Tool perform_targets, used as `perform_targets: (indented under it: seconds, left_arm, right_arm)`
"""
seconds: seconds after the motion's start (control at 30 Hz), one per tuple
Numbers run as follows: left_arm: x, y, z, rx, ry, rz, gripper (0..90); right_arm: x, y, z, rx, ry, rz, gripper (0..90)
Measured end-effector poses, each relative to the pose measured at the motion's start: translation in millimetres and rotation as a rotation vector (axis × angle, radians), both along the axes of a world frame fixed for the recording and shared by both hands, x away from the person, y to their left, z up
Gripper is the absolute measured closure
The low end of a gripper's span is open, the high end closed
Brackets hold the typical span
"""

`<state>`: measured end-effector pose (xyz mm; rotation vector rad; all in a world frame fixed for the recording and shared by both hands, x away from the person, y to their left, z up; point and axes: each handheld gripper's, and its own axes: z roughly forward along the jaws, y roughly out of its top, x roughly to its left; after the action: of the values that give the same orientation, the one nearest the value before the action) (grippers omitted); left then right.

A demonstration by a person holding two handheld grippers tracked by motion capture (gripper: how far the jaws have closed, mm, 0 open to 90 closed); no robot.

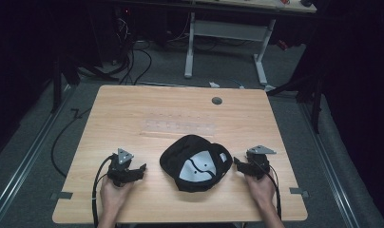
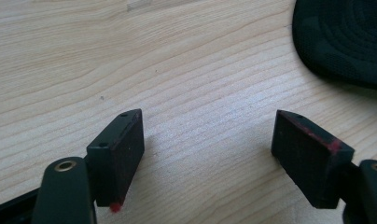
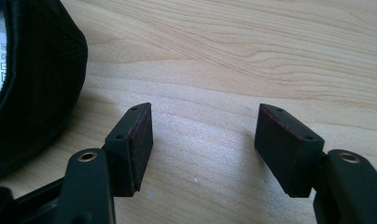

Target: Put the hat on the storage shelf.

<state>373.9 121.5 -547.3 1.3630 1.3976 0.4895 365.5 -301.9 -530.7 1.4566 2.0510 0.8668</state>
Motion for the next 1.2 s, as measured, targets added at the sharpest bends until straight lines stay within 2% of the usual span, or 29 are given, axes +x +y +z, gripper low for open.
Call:
perform_targets:
  seconds: [0.57,0.8,1.2]
  left_arm:
    - [0.1,0.0,0.0,-0.002,0.000,0.001,25.7]
    - [0.1,-0.1,0.0,-0.002,0.000,0.001,25.7]
    - [0.2,-0.2,0.1,-0.002,0.000,0.004,25.7]
  right_arm:
    - [0.1,-0.7,0.1,0.004,0.002,0.004,37.4]
    - [-0.6,-3.3,0.3,0.007,-0.002,-0.005,41.0]
    - [-10.2,-11.4,12.0,0.056,-0.015,0.004,44.8]
